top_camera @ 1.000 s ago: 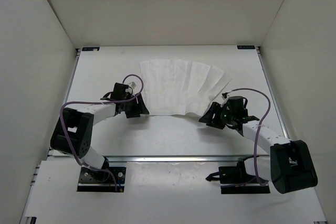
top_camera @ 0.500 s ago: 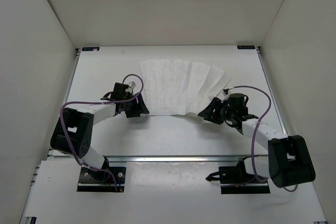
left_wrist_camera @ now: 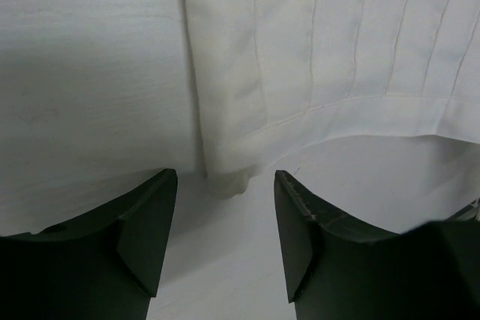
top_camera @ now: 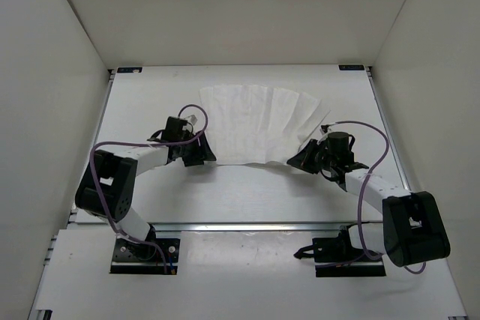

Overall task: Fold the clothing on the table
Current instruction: Fold the skirt

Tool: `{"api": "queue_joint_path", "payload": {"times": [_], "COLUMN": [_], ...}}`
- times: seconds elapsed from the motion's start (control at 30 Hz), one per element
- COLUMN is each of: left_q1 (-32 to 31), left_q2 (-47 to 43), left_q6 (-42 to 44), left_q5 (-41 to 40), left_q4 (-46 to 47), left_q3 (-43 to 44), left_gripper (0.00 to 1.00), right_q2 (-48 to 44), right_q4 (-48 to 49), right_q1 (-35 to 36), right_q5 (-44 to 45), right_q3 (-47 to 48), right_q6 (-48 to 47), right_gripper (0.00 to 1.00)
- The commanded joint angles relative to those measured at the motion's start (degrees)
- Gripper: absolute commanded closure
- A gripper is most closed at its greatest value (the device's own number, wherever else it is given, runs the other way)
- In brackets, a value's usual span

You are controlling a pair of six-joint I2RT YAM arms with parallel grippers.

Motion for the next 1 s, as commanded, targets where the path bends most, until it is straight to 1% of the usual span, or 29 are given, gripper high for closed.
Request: {"api": "queue_joint_path", "payload": {"times": [0.0,0.03,0.07,0.1,0.17,0.2,0.27,0.3,0.37,0.4,0.43,0.47,0.5,0.57,0.6,0.63,0.7,0.77,0.87,0.93,0.97], "left_q1": [-1.86,-1.95,-2.30,-2.13,-2.39,-2.30,-1.86,-0.99,1.21,2.69,3.75,3.85,3.59,2.62,2.88,4.63,7.09,7.19,7.98,8.16,8.42], "left_q2": [3.91,5.48,6.28,6.99,7.35,6.30,3.31,1.13,-3.18,-6.25,-9.50,-11.27,-14.42,-20.31,-21.21,-22.78,-22.72,-20.79,-14.92,-10.51,-7.80], "left_q6": [0.24,0.16,0.16,0.24,-0.63,-1.24,-1.16,-0.47,0.15,0.68,1.21,2.08,3.13,3.76,3.06,2.36,2.09,3.32,4.02,4.55,4.99], "left_q5": [0.26,0.18,0.87,2.10,3.95,4.22,3.08,2.82,3.25,3.08,2.47,-0.41,-4.61,-9.47,-9.49,-6.97,-4.84,-5.71,-4.39,-3.34,-3.08], "left_q4": [-0.08,-0.51,-0.43,-0.60,2.02,1.95,0.99,-0.32,-4.71,-5.69,-8.57,-12.86,-14.47,-19.31,-19.58,-19.50,-20.37,-20.99,-21.34,-21.60,-22.39], "left_q3": [3.39,4.71,5.50,6.73,7.09,7.01,7.70,8.84,11.82,12.88,15.59,19.18,20.96,27.02,27.74,28.96,31.60,33.01,36.35,40.39,44.06], "left_gripper": [0.37,0.43,0.56,0.74,1.00,1.00,1.00,1.00,1.00,1.00,1.00,1.00,1.00,1.00,1.00,1.00,1.00,1.00,1.00,1.00,1.00], "right_q2": [-1.17,-0.74,-0.99,-0.39,-0.82,-0.56,-2.39,-4.06,-6.61,-8.88,-9.78,-11.61,-13.11,-14.79,-15.23,-14.71,-13.14,-10.68,-2.86,4.68,7.85], "right_q4": [2.97,2.97,3.06,2.54,1.23,0.34,-4.99,-6.07,-12.03,-13.27,-15.11,-16.61,-19.15,-22.76,-25.39,-25.76,-25.86,-25.16,-25.24,-26.38,-26.56], "right_q1": [-0.18,0.00,0.00,0.17,0.18,0.09,-0.09,-0.44,-2.45,-3.07,-4.90,-7.18,-8.08,-9.58,-9.49,-9.49,-9.05,-8.62,-7.12,-6.42,-5.98], "right_q5": [0.83,0.75,0.22,-0.30,-1.44,-1.89,-2.68,-3.03,-3.82,-5.22,-7.06,-8.21,-10.48,-10.33,-9.55,-9.71,-10.77,-11.90,-12.79,-13.92,-14.45], "right_q3": [0.08,0.25,0.17,0.69,2.53,2.89,8.40,10.26,16.66,18.17,20.97,23.78,24.94,31.16,32.59,34.95,37.42,38.65,43.66,50.67,52.71], "right_q6": [-0.37,-0.71,-0.54,-0.80,-1.76,-2.38,-5.79,-6.68,-9.49,-9.94,-9.86,-9.77,-9.85,-11.34,-12.13,-12.49,-12.93,-13.28,-15.04,-16.36,-16.79], "right_gripper": [1.00,1.00,1.00,1.00,1.00,1.00,1.00,1.00,1.00,1.00,1.00,1.00,1.00,1.00,1.00,1.00,1.00,1.00,1.00,1.00,1.00]}}
